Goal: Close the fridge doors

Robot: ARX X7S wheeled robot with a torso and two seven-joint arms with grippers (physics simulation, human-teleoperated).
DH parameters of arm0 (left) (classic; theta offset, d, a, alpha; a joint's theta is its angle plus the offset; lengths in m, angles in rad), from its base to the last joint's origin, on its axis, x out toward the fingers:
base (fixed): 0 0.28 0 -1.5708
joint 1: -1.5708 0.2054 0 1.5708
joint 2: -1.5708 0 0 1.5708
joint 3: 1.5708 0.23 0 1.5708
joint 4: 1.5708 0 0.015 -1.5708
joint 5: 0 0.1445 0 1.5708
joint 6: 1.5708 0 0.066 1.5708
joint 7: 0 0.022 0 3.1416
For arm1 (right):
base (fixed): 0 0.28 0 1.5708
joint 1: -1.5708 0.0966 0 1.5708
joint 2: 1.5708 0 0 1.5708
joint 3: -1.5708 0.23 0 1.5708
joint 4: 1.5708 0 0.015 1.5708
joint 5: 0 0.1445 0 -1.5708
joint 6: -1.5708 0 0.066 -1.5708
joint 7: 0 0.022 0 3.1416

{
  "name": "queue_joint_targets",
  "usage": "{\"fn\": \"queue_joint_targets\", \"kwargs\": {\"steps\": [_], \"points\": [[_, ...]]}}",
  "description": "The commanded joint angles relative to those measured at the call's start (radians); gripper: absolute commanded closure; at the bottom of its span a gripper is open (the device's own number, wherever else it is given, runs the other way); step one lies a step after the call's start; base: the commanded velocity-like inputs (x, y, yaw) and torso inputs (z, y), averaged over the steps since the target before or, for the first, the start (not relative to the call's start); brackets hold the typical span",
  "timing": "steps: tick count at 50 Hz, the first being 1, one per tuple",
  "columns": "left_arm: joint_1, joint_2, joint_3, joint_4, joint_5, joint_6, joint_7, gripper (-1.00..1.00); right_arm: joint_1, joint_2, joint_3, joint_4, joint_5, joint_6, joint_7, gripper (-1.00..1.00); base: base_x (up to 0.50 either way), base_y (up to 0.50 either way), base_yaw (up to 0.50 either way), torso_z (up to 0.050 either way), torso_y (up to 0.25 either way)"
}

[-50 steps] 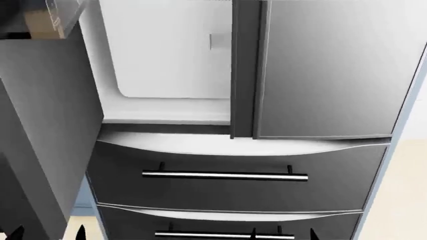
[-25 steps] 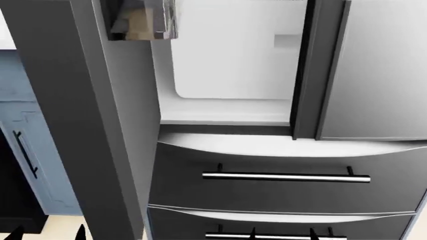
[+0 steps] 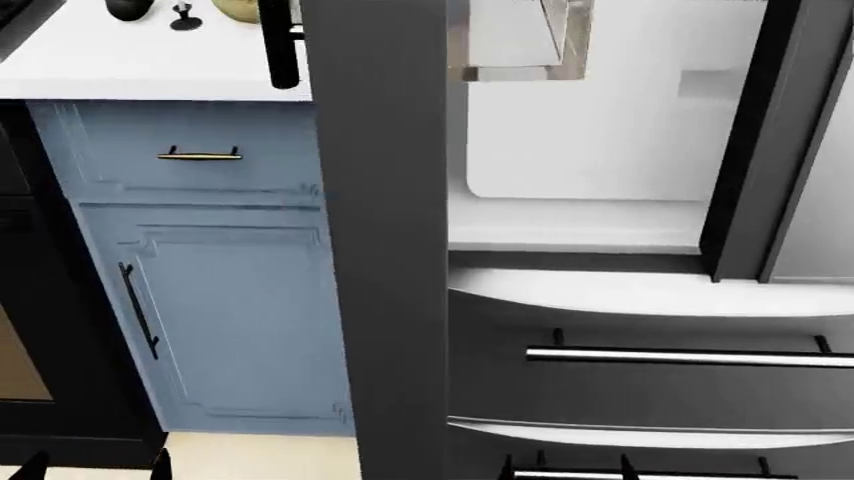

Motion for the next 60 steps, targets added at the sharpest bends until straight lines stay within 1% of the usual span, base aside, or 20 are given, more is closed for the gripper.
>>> {"fn": "queue_joint_targets", "kwargs": {"steps": [1, 37, 42, 46, 51, 52, 54, 55, 60], "points": [[0.002, 0.001, 0.002, -0.006, -0.002, 0.010, 0.000, -1.00, -0.003, 0.005, -0.002, -0.007, 0.002, 0.001, 0.005, -1.00, 0.00, 0.50, 0.00, 0.000, 0.000], [-0.002, -0.008, 0.010, -0.005, -0.010, 0.010, -0.007, -1.00, 0.003, 0.013, -0.016, -0.006, 0.003, 0.003, 0.014, -1.00, 0.00, 0.50, 0.00, 0.000, 0.000], [-0.004, -0.010, 0.013, 0.000, -0.011, 0.003, -0.011, -1.00, 0.003, 0.011, -0.007, -0.005, 0.033, 0.000, 0.004, -1.00, 0.00, 0.50, 0.00, 0.000, 0.000], [-0.005, -0.011, 0.013, -0.001, -0.013, 0.004, -0.011, -1.00, 0.004, 0.011, -0.007, -0.002, 0.039, -0.005, -0.002, -1.00, 0.00, 0.30, 0.00, 0.000, 0.000], [-0.004, -0.012, 0.012, 0.001, -0.015, 0.005, -0.012, -1.00, -0.001, 0.012, -0.005, -0.010, 0.052, -0.013, -0.007, -1.00, 0.00, 0.00, 0.00, 0.000, 0.000], [-0.004, -0.012, 0.013, 0.001, -0.016, 0.005, -0.012, -1.00, 0.004, 0.017, -0.014, -0.014, 0.051, 0.010, -0.012, -1.00, 0.00, 0.00, 0.00, 0.000, 0.000], [-0.005, -0.012, 0.013, -0.001, -0.016, 0.006, -0.012, -1.00, 0.002, 0.014, -0.011, -0.006, 0.058, -0.013, -0.019, -1.00, 0.06, 0.00, 0.00, 0.000, 0.000], [-0.005, -0.012, 0.013, 0.000, -0.016, 0.006, -0.012, -1.00, 0.005, 0.017, -0.014, -0.014, 0.059, 0.011, -0.016, -1.00, 0.50, 0.00, 0.00, 0.000, 0.000], [-0.005, -0.012, 0.014, -0.004, -0.017, 0.009, -0.013, -1.00, 0.007, 0.018, -0.018, -0.010, 0.062, 0.013, -0.020, -1.00, 0.50, 0.00, 0.00, 0.000, 0.000]]}}
